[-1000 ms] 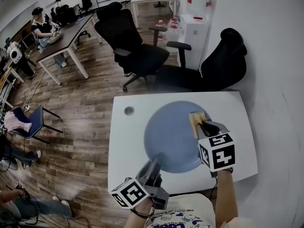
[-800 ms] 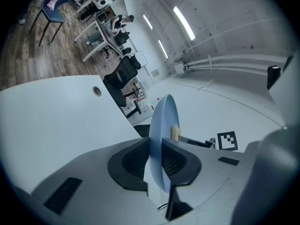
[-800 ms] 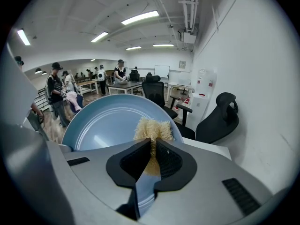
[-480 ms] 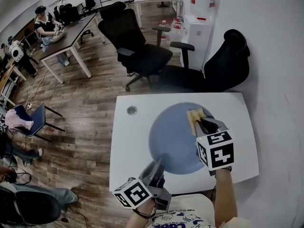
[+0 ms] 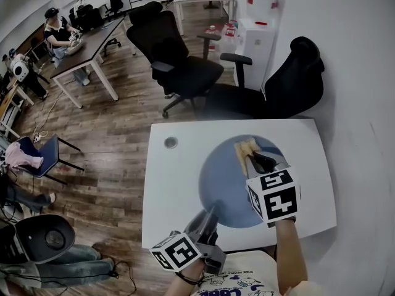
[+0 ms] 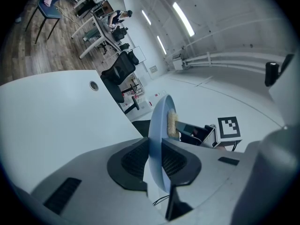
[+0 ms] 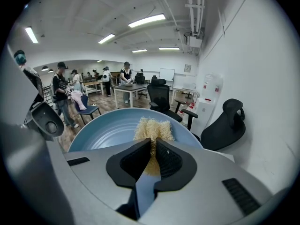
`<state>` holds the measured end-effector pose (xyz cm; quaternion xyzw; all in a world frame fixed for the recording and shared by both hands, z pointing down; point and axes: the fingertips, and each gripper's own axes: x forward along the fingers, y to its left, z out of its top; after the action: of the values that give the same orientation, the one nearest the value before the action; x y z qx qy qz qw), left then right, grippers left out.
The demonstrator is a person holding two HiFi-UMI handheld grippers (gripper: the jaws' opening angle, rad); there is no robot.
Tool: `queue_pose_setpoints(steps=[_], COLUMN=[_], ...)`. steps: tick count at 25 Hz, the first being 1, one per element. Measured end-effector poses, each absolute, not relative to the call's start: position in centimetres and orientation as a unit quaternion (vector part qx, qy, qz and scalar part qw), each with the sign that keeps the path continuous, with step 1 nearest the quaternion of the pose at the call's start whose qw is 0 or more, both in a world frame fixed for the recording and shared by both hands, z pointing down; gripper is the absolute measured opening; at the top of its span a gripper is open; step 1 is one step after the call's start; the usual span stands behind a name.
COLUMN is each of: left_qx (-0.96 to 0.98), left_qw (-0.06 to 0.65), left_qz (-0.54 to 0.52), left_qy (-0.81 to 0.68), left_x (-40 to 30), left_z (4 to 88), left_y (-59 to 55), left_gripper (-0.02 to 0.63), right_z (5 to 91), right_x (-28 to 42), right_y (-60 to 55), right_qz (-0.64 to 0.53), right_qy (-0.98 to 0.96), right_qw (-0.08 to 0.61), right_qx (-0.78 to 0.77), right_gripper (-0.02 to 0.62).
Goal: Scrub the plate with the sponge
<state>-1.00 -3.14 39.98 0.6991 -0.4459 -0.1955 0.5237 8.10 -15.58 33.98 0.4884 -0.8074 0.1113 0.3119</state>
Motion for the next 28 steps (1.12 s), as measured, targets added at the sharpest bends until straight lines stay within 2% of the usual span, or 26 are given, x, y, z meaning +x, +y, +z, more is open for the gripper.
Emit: queue_pose_setpoints(steps=[28], left_qx=[0.689], left_qw=[0.533], left_qz=[-0.193], left_qy=[-0.451], left_x=[-1.0], left_z=[40.2], left_y=[-3.2], left_gripper=[0.06], right_z=[35.4], right_x=[1.9], right_y=[-12.0], right_qz=[0.092], right_qy=[-0.845], right_qw=[0.337], right_qx=[0.405], right_gripper=[0.044])
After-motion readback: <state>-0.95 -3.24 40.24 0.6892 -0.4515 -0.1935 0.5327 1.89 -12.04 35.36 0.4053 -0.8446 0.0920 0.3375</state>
